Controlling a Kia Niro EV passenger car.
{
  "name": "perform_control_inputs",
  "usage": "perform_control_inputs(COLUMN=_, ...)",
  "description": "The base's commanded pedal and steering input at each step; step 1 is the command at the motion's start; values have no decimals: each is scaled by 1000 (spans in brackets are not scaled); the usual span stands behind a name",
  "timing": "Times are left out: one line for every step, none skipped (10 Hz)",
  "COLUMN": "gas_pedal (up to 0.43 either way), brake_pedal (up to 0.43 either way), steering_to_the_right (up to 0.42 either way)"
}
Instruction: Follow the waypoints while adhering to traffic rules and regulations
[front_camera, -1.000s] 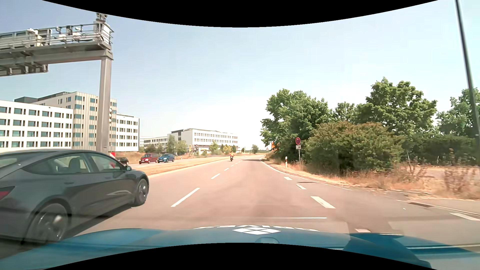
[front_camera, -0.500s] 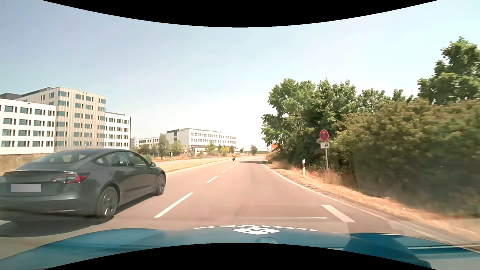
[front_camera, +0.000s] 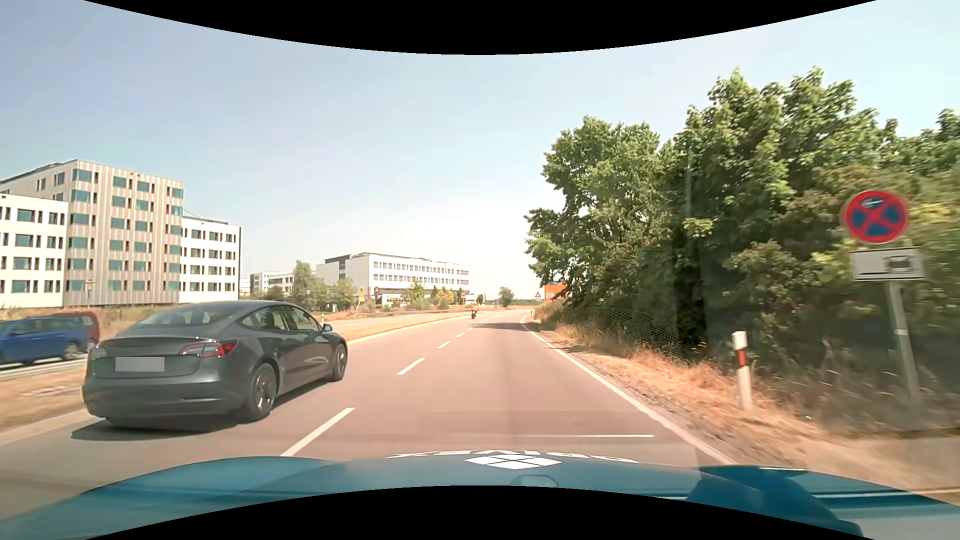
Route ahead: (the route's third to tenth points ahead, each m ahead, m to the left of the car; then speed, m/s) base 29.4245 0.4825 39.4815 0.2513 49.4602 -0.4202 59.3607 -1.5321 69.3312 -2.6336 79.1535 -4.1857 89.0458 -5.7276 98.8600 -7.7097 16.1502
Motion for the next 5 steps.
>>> perform_control_inputs(gas_pedal=378, brake_pedal=0, steering_to_the_right=-2)
perform_control_inputs(gas_pedal=331, brake_pedal=0, steering_to_the_right=-1)
perform_control_inputs(gas_pedal=240, brake_pedal=0, steering_to_the_right=0)
perform_control_inputs(gas_pedal=138, brake_pedal=0, steering_to_the_right=1)
perform_control_inputs(gas_pedal=138, brake_pedal=0, steering_to_the_right=1)
